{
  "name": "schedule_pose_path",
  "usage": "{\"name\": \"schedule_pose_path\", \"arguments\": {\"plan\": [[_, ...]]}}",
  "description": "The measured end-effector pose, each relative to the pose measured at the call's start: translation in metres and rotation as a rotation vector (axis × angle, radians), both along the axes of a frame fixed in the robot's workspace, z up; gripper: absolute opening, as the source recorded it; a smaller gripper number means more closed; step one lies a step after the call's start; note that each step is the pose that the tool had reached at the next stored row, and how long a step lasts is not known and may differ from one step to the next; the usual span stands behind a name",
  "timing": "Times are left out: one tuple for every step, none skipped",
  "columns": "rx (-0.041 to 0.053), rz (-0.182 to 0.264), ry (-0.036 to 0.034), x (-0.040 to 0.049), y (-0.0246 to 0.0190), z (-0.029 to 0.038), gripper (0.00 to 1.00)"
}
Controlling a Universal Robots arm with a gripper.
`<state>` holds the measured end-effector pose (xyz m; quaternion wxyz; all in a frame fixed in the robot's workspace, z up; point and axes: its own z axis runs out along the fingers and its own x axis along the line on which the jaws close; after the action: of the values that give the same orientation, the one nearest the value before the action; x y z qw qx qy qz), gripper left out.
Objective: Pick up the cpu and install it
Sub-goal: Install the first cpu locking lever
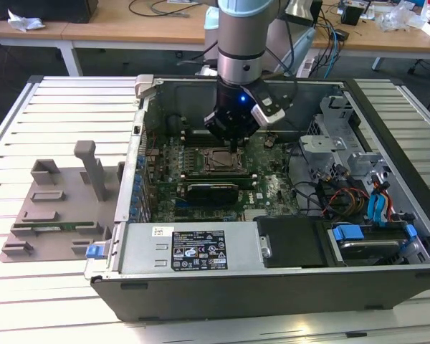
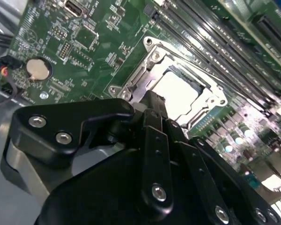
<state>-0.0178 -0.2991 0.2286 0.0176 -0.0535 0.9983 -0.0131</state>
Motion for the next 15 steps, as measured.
{"name": "schedule_pose_path", "arguments": {"plan": [[0.0001,0.000,-0.0001,0.0000,-0.0002,0.0030,0.11],[0.0001,0.000,-0.0001,0.0001,-0.0005,0.0049,0.11],[0.0000,0.000,0.0000,0.0000,-0.0010,0.0077,0.11],[0.0000,0.000,-0.0001,0.0000,-0.0015,0.0105,0.11],[0.0000,0.000,0.0000,0.0000,-0.0017,0.0118,0.11],[0.0001,0.000,-0.0001,0.0000,-0.0019,0.0133,0.11],[0.0000,0.000,0.0000,0.0000,-0.0023,0.0153,0.11],[0.0001,0.000,-0.0001,0.0000,-0.0028,0.0169,0.11],[0.0002,0.000,-0.0001,0.0000,-0.0030,0.0174,0.11],[0.0002,0.000,-0.0001,0.0000,-0.0031,0.0177,0.11],[0.0002,0.000,-0.0001,0.0000,-0.0031,0.0180,0.11],[0.0001,0.000,0.0000,0.0000,-0.0031,0.0181,0.11],[0.0000,0.000,-0.0001,0.0000,-0.0031,0.0181,0.11],[0.0001,0.000,-0.0001,0.0000,-0.0031,0.0181,0.11],[0.0000,0.000,0.0000,0.0000,-0.0031,0.0182,0.11]]}}
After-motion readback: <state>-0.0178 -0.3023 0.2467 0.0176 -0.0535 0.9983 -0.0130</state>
